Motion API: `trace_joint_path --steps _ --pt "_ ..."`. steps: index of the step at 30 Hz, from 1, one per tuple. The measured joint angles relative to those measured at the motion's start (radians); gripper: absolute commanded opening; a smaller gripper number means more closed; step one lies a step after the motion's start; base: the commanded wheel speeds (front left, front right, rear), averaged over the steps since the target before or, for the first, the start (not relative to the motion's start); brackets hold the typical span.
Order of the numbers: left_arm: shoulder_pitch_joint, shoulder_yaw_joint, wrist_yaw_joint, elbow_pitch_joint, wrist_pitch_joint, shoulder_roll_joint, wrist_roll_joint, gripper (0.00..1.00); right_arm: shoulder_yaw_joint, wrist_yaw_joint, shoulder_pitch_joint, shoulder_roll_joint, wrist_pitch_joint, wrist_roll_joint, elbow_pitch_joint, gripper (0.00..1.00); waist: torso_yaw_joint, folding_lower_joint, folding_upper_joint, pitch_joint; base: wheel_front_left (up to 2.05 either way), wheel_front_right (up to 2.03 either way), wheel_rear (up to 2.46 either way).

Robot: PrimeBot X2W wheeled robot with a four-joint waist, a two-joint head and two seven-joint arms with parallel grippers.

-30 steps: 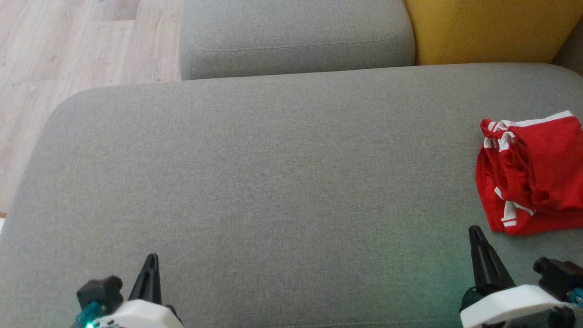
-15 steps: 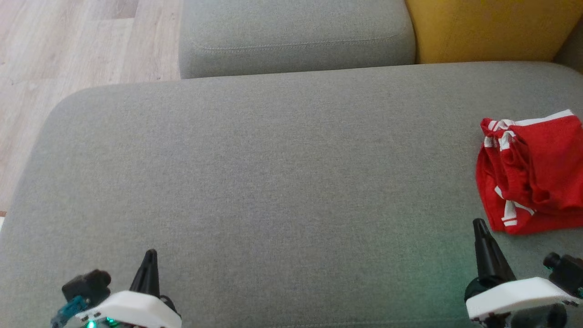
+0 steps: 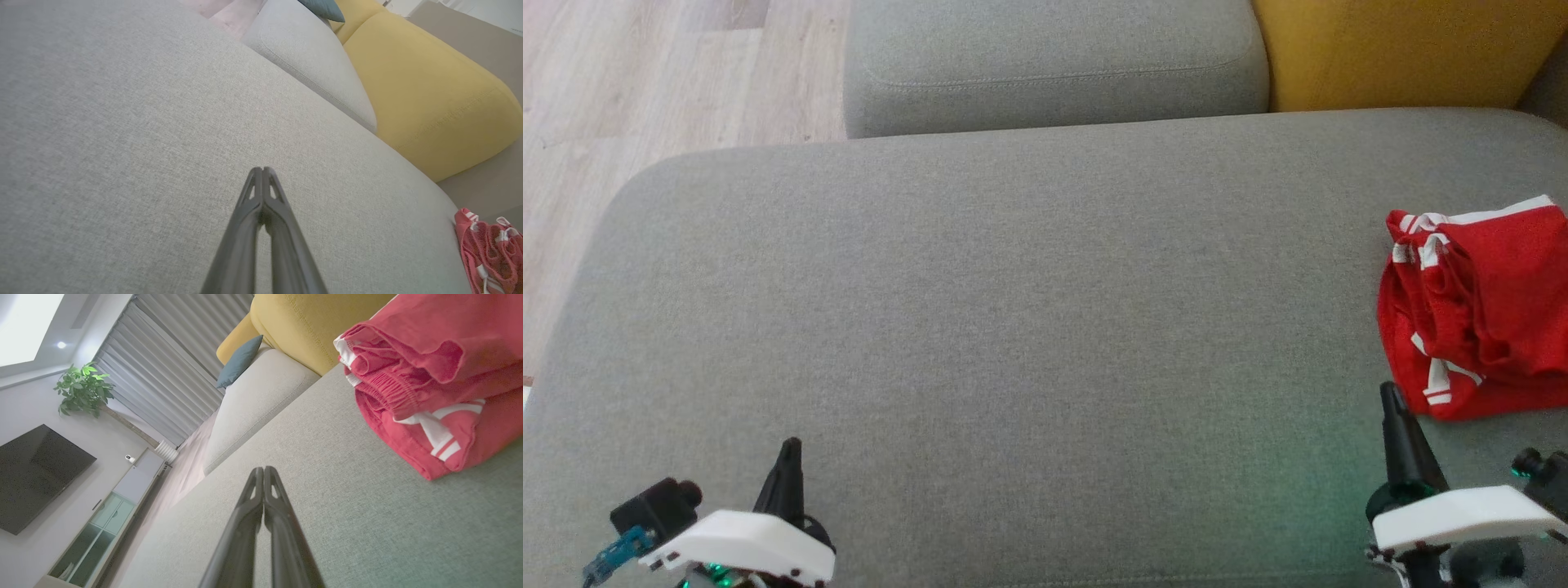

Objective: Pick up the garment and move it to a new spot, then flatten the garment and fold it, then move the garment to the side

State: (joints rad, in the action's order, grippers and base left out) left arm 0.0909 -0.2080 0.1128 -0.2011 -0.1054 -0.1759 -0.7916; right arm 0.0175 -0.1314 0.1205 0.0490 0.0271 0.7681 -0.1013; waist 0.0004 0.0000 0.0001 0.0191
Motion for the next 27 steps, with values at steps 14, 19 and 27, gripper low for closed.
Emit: trace_joint_path --steps 14,19,27 --pt "-0.022 0.052 -0.048 -0.019 0.035 0.024 -0.17 0.0 0.016 0.0 -0.036 0.002 0.009 0.173 -0.032 0.0 0.0 0.0 0.0 -0.004 0.0 0.0 0.0" --pt "-0.032 0.064 -0.061 -0.024 0.051 0.027 -0.224 0.0 0.02 0.0 -0.049 0.003 0.01 0.231 -0.043 0.0 0.0 0.0 0.0 -0.006 0.0 0.0 0.0" --pt "-0.042 0.094 -0.089 -0.029 0.069 0.037 -0.313 0.0 0.026 0.0 -0.053 0.003 0.018 0.324 -0.062 0.0 0.0 0.0 0.0 -0.008 0.0 0.0 0.0"
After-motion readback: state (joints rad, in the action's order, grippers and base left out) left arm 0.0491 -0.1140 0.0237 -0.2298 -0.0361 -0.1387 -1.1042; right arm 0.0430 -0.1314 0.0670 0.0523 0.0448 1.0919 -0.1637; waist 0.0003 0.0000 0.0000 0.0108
